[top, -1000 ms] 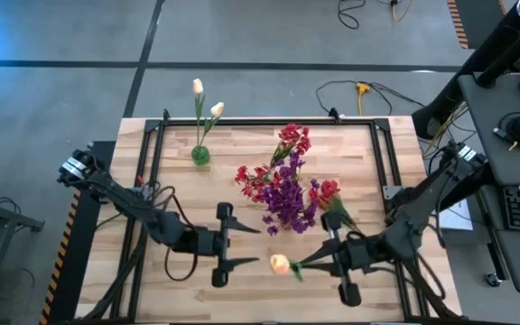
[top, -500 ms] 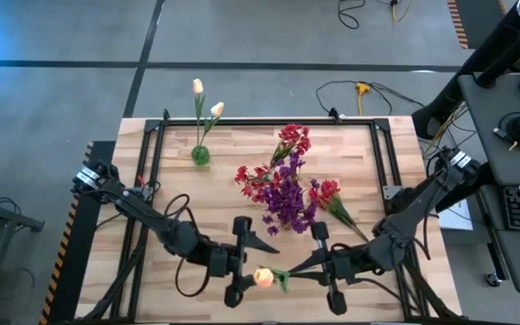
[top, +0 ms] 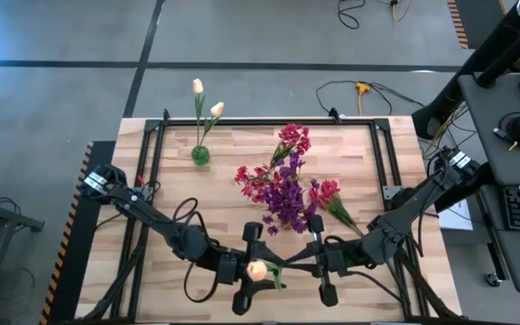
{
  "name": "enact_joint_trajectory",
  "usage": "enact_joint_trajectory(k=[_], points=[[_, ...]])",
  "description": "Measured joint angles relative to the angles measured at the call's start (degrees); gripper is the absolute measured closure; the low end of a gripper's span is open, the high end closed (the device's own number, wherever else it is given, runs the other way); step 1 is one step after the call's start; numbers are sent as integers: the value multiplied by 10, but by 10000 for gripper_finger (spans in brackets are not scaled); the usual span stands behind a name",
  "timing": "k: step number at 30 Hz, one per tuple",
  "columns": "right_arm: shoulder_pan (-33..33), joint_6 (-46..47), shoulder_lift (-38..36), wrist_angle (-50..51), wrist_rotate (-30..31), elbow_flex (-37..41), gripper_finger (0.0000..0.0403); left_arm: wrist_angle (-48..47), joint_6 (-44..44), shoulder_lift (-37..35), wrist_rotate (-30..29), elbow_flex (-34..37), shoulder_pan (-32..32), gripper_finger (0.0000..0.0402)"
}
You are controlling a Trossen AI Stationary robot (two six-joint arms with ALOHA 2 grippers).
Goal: Sort flowers into vase by color
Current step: Put the pink flowers into the green vase
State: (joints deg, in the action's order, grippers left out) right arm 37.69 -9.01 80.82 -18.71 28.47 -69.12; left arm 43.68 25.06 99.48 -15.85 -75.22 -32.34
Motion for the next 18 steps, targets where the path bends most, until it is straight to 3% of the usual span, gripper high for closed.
enact_joint_trajectory(k=[11,18], points=[[1,-10,0,2,-4,0,389,-2,0,-2,-7,2,0,387],[0,-9,0,1,2,0,337,-4,0,-2,-17,2,0,390]])
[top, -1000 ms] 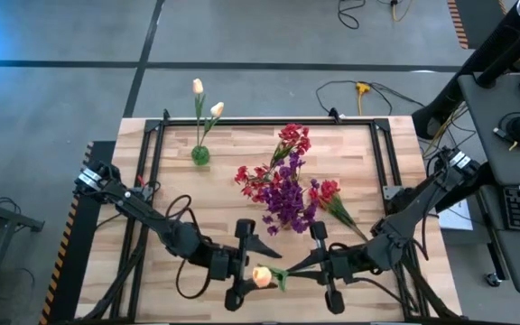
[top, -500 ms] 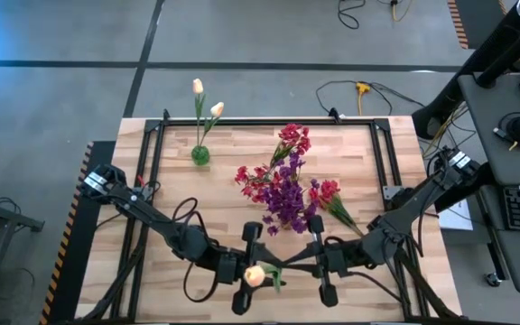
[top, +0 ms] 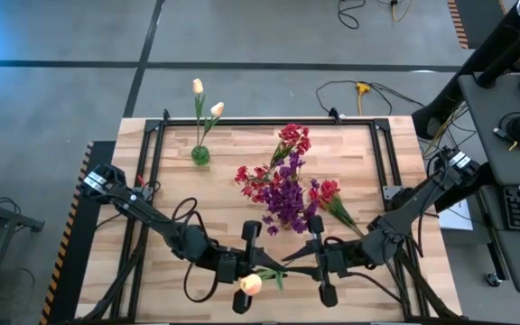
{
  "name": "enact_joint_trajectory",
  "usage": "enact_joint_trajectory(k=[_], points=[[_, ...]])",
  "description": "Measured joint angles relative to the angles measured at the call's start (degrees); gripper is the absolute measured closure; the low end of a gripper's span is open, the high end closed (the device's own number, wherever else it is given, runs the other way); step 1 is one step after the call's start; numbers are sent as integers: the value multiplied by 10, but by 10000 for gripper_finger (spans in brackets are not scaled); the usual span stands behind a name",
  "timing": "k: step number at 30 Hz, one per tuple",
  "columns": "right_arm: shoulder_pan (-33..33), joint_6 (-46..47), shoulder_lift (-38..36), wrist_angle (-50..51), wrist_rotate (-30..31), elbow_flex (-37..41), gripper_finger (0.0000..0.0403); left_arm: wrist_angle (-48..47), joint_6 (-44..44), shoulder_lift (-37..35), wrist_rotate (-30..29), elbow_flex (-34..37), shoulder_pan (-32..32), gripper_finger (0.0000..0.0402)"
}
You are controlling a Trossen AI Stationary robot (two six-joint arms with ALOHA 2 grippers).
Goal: Sort flowers into vase by color
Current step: Put the pink flowers into the green vase
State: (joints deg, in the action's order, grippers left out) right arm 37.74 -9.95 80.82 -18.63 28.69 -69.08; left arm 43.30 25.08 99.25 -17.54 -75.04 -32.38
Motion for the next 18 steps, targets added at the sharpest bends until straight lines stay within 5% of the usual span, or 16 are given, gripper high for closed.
enact_joint_trajectory(k=[9,18], points=[[13,5,-27,9,33,0,249,-77,-22,-36,-16,1,-2,398],[26,64,-106,116,65,0,215,-299,-102,-156,-77,2,-4,399]])
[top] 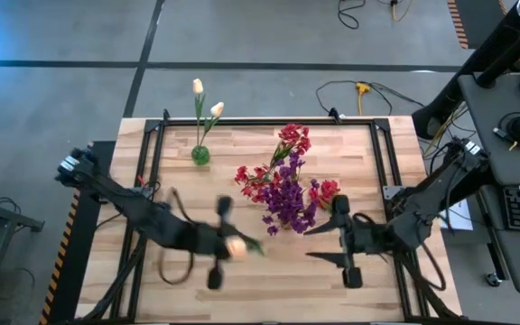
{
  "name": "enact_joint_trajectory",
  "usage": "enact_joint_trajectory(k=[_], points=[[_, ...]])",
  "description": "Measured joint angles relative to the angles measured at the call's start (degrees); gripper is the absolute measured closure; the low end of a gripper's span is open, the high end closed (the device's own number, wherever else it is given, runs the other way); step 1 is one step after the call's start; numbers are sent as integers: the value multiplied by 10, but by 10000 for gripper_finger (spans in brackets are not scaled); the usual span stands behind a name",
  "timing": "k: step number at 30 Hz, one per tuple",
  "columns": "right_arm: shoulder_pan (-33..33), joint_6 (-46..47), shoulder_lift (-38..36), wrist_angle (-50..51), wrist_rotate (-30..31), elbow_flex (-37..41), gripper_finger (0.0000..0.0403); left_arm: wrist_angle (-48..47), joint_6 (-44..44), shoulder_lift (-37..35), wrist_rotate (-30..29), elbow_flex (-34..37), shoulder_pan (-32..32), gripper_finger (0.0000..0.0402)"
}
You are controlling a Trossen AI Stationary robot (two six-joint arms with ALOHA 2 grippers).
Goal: Sort flowers into vase by color
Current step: Put the pink flowers into the green vase
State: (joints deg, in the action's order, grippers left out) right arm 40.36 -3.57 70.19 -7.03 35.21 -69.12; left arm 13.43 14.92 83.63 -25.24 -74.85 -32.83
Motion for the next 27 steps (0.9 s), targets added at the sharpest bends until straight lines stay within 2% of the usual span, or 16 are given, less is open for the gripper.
enact_joint_trajectory(k=[6,8,11,13,16,19,25,27], points=[[0,64,-40,103,-1,0,213,-191,-91,-98,-136,2,-4,399],[0,87,-49,133,-1,0,213,-267,-129,-123,-207,4,-4,399],[0,104,-54,170,-2,0,213,-385,-221,-150,-344,8,2,400],[0,106,-54,186,-6,0,213,-471,-297,-159,-396,9,9,400],[0,112,-53,201,-7,0,213,-571,-403,-172,-413,12,23,400],[0,112,-52,218,-7,0,213,-606,-452,-184,-439,31,49,400],[0,112,-51,241,-7,0,213,-551,-452,-220,-424,112,119,400],[0,110,-49,241,-6,0,213,-497,-421,-234,-390,147,145,400]])
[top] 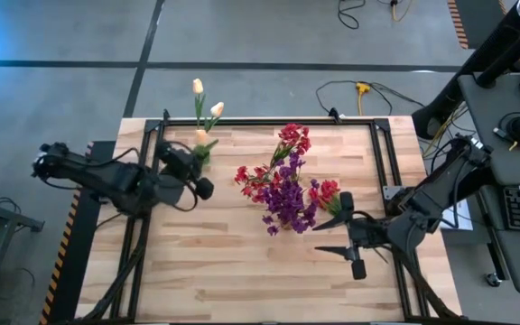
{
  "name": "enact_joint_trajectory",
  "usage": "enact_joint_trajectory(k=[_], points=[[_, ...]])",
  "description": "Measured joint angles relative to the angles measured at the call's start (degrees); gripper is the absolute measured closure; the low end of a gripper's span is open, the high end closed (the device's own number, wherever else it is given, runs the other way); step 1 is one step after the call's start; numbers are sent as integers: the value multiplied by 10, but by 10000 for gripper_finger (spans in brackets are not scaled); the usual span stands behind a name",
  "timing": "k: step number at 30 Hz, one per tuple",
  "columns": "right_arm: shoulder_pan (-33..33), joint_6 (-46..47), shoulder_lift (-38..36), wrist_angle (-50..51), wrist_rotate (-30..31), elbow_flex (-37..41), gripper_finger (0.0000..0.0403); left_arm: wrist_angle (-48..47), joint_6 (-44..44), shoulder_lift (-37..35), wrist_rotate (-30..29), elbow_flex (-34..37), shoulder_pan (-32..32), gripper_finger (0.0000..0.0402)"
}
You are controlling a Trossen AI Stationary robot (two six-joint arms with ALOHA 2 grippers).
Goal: Sort flowers into vase by color
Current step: Put the pink flowers into the green vase
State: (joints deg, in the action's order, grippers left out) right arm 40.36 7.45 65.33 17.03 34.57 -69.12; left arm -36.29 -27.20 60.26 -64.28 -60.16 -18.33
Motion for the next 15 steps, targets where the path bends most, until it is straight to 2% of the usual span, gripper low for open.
enact_joint_trajectory(k=[5,10,15], points=[[0,-1,4,3,0,0,213,187,140,-51,106,87,79,400],[0,0,4,3,0,1,213,276,219,-119,170,160,173,400],[0,0,4,3,1,2,213,353,274,-171,215,221,236,400]])
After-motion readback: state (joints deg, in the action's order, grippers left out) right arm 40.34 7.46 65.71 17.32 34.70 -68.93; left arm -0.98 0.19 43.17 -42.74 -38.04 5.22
